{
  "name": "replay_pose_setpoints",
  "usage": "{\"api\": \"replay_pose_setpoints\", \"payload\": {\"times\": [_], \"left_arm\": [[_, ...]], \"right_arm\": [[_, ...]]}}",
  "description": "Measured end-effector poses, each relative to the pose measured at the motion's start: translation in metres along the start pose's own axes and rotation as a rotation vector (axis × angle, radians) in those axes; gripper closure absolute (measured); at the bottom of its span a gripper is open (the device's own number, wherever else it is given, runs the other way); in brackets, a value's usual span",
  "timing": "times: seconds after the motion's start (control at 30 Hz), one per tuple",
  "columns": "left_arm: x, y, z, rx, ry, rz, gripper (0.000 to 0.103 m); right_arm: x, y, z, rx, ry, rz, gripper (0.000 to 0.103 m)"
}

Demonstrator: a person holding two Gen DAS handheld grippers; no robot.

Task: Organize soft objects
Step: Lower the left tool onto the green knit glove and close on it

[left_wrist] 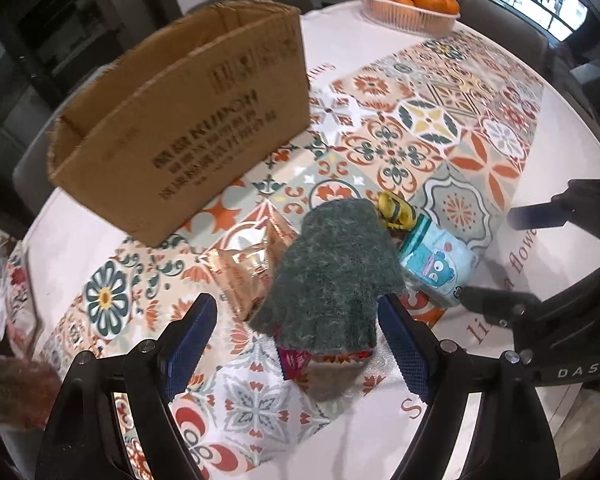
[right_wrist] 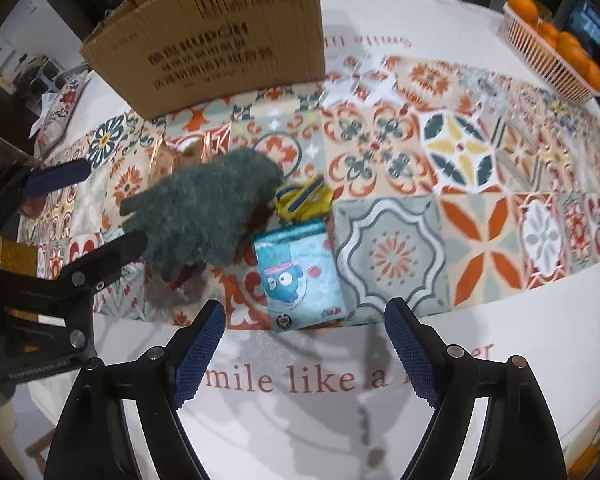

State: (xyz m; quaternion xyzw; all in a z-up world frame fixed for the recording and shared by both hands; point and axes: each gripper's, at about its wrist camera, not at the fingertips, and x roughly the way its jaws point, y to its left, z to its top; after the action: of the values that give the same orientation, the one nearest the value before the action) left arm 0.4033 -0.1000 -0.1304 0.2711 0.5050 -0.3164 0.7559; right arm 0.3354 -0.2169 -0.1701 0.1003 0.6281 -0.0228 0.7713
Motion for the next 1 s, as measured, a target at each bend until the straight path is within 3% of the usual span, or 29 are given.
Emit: {"api": "replay_pose_setpoints", "payload": {"times": [0.43, 0.8, 0.83, 0.93, 1.0], "left_arm": [[0.041, 0.000, 0.011, 0.046, 0.076, -0.108, 0.020], [0.072, -0.003, 0.021, -0.012, 0.121, -0.091, 0.020], [0.072, -0.003, 0.020, -0.017, 0.116, -0.087, 0.022], [0.072, -0.003, 0.017, -0.054, 0.112, -0.119, 0.041], [0.071, -0.001, 0.014, -0.086, 0.102, -0.128, 0.044]], "right_arm": [[0.037, 0.000, 0.003, -0.001, 0.068, 0.017, 0.020], [0.048, -0.002, 0.014, 0.000, 0.023, -0.024, 0.021], [0.049, -0.001, 0.014, 0.000, 0.016, -0.029, 0.022], [0.050, -0.004, 0.014, 0.010, 0.006, -0.021, 0.031], [0.051, -0.006, 0.012, 0.029, 0.004, 0.007, 0.037]]}}
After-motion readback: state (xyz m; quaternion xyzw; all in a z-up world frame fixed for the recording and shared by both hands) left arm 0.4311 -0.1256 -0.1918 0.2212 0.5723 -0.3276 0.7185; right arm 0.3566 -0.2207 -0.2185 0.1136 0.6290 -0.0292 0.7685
